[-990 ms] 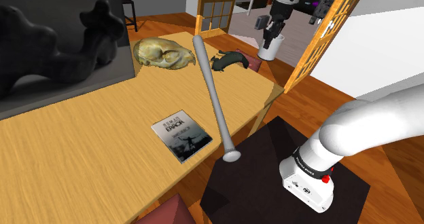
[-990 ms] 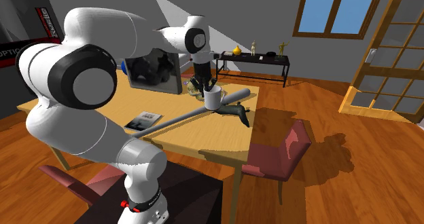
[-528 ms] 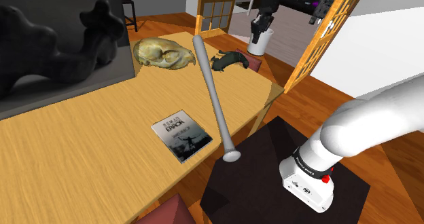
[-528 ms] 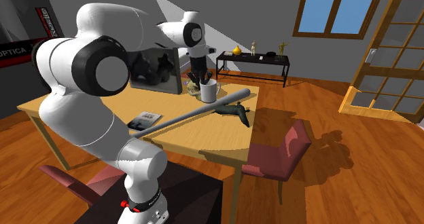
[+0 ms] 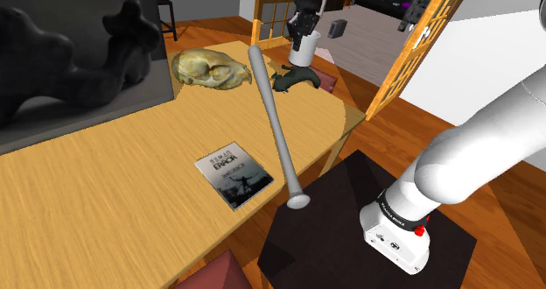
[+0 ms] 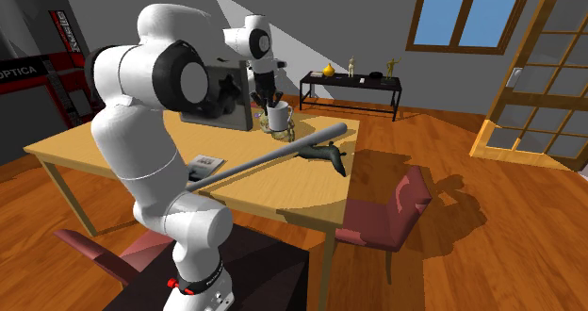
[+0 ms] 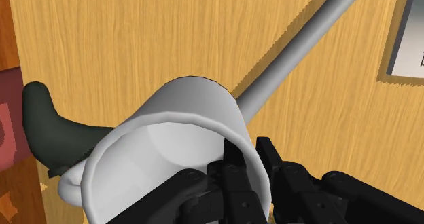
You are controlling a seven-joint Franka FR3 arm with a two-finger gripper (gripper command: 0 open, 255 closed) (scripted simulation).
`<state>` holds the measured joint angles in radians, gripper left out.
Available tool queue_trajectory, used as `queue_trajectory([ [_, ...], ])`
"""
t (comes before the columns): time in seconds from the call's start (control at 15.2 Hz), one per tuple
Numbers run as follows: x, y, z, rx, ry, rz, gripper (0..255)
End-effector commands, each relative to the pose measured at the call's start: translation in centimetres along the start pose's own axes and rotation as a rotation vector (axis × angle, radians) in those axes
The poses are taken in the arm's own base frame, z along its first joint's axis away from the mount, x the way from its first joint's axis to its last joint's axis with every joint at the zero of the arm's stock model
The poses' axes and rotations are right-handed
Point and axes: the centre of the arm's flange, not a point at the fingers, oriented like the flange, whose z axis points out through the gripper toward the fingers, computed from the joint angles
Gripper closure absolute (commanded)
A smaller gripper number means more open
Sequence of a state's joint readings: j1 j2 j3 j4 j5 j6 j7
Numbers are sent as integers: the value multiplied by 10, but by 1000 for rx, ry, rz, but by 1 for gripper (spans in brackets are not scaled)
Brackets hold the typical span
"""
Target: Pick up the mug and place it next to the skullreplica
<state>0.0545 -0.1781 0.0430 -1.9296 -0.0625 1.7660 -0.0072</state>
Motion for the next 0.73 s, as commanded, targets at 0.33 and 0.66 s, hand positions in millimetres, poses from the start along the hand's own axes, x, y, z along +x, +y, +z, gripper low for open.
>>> queue_trajectory([
  [0.33,71,-57,-4,1,1,1,255],
  [0.66,121,-100,-6,1,1,1,255],
])
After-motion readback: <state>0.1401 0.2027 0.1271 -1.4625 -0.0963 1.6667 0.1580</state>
